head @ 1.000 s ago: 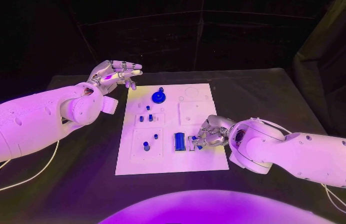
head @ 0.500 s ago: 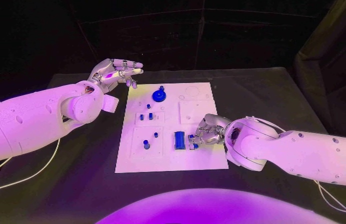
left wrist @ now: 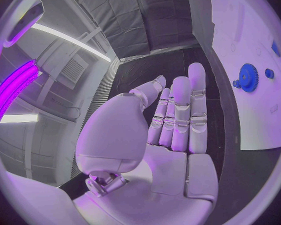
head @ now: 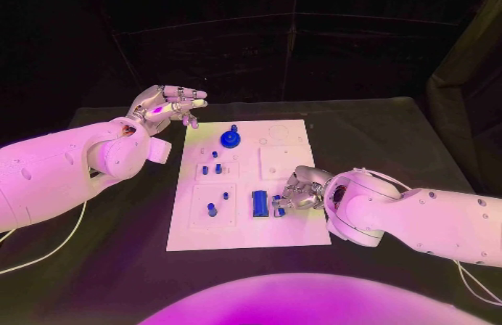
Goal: Assemble the parts on the task board
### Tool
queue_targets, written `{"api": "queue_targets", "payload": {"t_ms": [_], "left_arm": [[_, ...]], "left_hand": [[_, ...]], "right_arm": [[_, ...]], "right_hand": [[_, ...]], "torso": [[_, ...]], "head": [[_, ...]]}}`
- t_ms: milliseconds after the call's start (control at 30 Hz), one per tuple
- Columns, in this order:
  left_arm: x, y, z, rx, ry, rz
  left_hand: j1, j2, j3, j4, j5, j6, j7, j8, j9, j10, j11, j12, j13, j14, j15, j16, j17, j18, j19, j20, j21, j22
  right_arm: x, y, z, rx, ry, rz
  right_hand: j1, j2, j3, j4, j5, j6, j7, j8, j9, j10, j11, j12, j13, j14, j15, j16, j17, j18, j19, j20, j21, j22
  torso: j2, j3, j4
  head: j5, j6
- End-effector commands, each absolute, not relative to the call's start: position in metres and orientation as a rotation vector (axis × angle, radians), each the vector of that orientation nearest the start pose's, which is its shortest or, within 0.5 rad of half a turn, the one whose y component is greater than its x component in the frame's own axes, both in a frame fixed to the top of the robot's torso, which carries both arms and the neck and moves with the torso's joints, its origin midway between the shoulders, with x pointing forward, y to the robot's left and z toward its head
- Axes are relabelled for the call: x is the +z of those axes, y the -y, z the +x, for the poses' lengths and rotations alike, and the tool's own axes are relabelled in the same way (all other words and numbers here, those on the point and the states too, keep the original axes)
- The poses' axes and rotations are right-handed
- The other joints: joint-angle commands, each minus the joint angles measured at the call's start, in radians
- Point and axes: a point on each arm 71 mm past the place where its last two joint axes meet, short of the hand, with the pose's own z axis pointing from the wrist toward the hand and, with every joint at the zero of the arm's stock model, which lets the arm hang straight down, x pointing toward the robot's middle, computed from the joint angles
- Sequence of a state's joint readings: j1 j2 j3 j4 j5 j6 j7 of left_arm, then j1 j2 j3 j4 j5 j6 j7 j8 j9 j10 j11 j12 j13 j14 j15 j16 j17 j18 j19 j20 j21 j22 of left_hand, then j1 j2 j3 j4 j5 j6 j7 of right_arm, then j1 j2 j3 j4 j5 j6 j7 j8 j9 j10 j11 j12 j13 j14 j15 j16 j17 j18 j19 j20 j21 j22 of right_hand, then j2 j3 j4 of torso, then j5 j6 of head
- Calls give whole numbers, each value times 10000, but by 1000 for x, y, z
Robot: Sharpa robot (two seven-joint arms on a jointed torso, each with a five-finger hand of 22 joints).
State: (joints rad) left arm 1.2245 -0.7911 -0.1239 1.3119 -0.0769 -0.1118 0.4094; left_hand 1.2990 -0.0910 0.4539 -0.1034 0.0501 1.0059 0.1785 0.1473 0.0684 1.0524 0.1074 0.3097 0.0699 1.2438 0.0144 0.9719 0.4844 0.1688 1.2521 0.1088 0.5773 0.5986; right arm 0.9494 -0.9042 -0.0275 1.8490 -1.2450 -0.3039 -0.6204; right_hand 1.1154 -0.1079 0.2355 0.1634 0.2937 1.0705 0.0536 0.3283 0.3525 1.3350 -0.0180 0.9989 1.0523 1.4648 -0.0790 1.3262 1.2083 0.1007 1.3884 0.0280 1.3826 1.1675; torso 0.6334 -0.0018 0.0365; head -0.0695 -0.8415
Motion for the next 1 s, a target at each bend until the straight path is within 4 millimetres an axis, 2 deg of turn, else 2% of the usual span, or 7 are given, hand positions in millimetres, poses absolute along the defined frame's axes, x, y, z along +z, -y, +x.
{"api": "queue_targets", "payload": {"t_ms": [33, 333, 500, 667, 800, 900, 1000], "left_arm": [[-204, -237, 516, -15447, -15268, -9978], [-204, -237, 516, -15441, -15273, -9982], [-204, -238, 516, -15419, -15266, -9988], [-204, -238, 516, -15422, -15269, -9988], [-204, -238, 516, -15419, -15270, -9989], [-204, -238, 516, -15412, -15272, -9992], [-204, -238, 516, -15410, -15280, -9996]], "left_hand": [[-33, 84, 0, -25, 47, -63, 20, 37, -6, -69, -16, 31, -17, -69, -2, -1, -12, 133, -41, 8, -60, -12], [-33, 84, 0, -25, 47, -63, 20, 37, -6, -69, -16, 31, -17, -69, -2, -1, -12, 133, -41, 8, -60, -12], [-33, 84, 0, -25, 47, -63, 20, 37, -6, -69, -16, 31, -17, -69, -2, -1, -12, 133, -41, 8, -60, -12], [-28, 85, -1, -35, 44, -73, 26, 44, -7, -82, -11, 40, -18, -79, -2, 8, -24, 133, -40, 8, -68, -19], [-28, 85, -1, -35, 44, -73, 26, 44, -7, -82, -11, 40, -18, -79, -2, 8, -24, 133, -40, 8, -68, -19], [-28, 85, -1, -35, 44, -73, 26, 44, -7, -82, -11, 40, -18, -79, -2, 8, -24, 133, -40, 8, -68, -19], [-28, 85, -1, -35, 44, -73, 26, 44, -7, -82, -11, 40, -18, -79, -2, 8, -24, 133, -40, 8, -68, -19]], "right_arm": [[-273, 166, 368, 5322, -21775, 3013], [-272, 167, 369, 5276, -21714, 2924], [-272, 166, 368, 5333, -21721, 2836], [-271, 166, 367, 5444, -21744, 2710], [-271, 167, 366, 5562, -21849, 2473], [-271, 169, 365, 5621, -21888, 2350], [-271, 172, 365, 5672, -21870, 2297]], "right_hand": [[-189, -51, -213, 27, 20, 39, 54, -5, 24, 76, 10, 34, 26, 447, -45, 9, -15, -178, 22, -21, 38, -10], [-560, -164, -1009, 200, -36, 26, 51, -25, 72, 49, 17, -10, 35, 434, -39, -33, -53, -168, -4, -12, 13, -50], [-635, -141, -1433, 301, -262, 15, 46, -35, 98, 36, 16, -28, 47, 430, -41, -54, -68, -163, -19, -11, -4, -75], [-589, -83, -1533, 309, -306, 18, 43, -34, 109, 43, 13, -14, 68, 433, -41, -49, -57, -164, -15, -13, -1, -65], [113, 16, -1612, -120, -228, 2, 47, -44, 136, 18, 9, -46, 73, 431, -50, -66, -68, -159, -29, -23, -15, -86], [415, 78, -1711, -346, -554, -11, 64, -61, 147, -6, 18, -93, 56, 426, -39, -90, -89, -157, -41, -16, -28, -102], [447, 92, -1859, -405, -863, -16, 74, -72, 154, -13, 30, -113, 51, 425, -29, -99, -94, -156, -51, -4, -39, -115]], "torso": [[-1, 2, -9], [2, -2, 3], [-9, 2, 0], [-4, 3, -3], [-7, 7, -2], [-3, 4, 1], [-2, 3, 5]], "head": [[20, 8], [-6, -12], [-7, -8], [-6, 5], [-17, 16], [-19, 19], [-13, 17]]}}
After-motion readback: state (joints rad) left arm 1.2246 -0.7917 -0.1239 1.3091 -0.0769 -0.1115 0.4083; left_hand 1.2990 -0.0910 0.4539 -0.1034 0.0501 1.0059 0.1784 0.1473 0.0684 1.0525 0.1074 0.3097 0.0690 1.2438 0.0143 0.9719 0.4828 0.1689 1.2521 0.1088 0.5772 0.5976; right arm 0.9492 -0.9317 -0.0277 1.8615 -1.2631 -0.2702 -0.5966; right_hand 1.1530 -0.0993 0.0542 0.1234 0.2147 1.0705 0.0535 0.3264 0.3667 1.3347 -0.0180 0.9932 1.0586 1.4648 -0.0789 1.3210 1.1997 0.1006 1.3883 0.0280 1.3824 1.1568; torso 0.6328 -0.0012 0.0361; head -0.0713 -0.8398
